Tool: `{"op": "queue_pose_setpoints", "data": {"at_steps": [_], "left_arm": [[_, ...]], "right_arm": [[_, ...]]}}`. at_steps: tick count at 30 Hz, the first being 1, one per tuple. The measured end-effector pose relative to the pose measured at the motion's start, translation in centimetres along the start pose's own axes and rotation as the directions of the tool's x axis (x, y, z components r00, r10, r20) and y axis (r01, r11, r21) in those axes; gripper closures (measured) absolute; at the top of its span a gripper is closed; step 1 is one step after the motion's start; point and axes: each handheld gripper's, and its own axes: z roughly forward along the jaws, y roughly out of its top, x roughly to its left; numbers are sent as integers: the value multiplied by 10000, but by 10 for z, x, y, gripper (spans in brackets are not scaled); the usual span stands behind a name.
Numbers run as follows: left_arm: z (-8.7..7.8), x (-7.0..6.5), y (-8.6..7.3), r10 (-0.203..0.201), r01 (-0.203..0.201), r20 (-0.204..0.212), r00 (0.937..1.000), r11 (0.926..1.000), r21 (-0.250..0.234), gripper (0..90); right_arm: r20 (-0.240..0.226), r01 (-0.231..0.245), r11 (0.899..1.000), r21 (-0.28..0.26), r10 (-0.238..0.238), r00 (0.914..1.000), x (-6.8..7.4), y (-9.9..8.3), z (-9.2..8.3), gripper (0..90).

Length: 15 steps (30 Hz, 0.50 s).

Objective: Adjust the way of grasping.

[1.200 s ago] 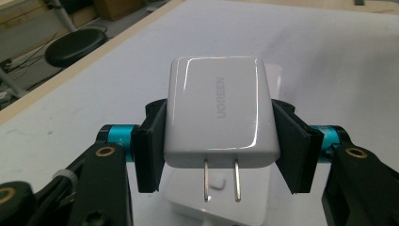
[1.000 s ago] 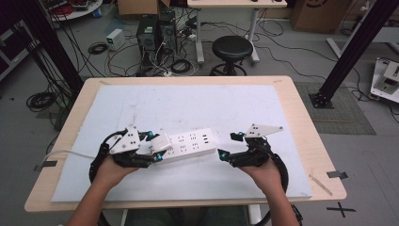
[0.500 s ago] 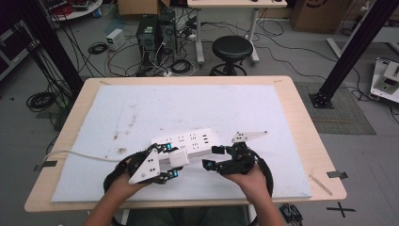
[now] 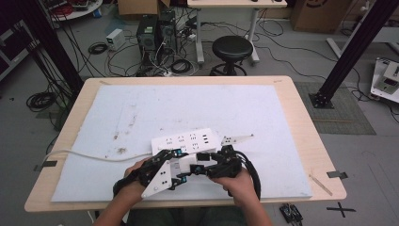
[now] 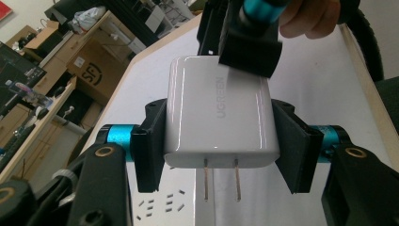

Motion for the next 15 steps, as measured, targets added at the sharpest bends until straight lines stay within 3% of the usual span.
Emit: {"op": "queue_pose_setpoints", "data": {"at_steps": [6,11,12,15], "left_arm": [[1,-1,2,72,-73,-69,9999,9999,-78,425],[1,-1,3,80,-81,-86,9999,9999,-99,425],[1,-1,4,192,-194,-158,9997,9998,-71,425],[2,-1,4,362,-364,-260,9990,9993,-64,424]], "right_arm": [[-640,-118,9998,-152,108,9979,-1,0,5,397],[-874,-152,9998,-148,138,9961,-1,0,7,474],[-1095,-156,9995,-289,124,9939,-2,-1,7,533],[-1307,-303,9990,-335,257,9911,-3,-1,6,585]]}}
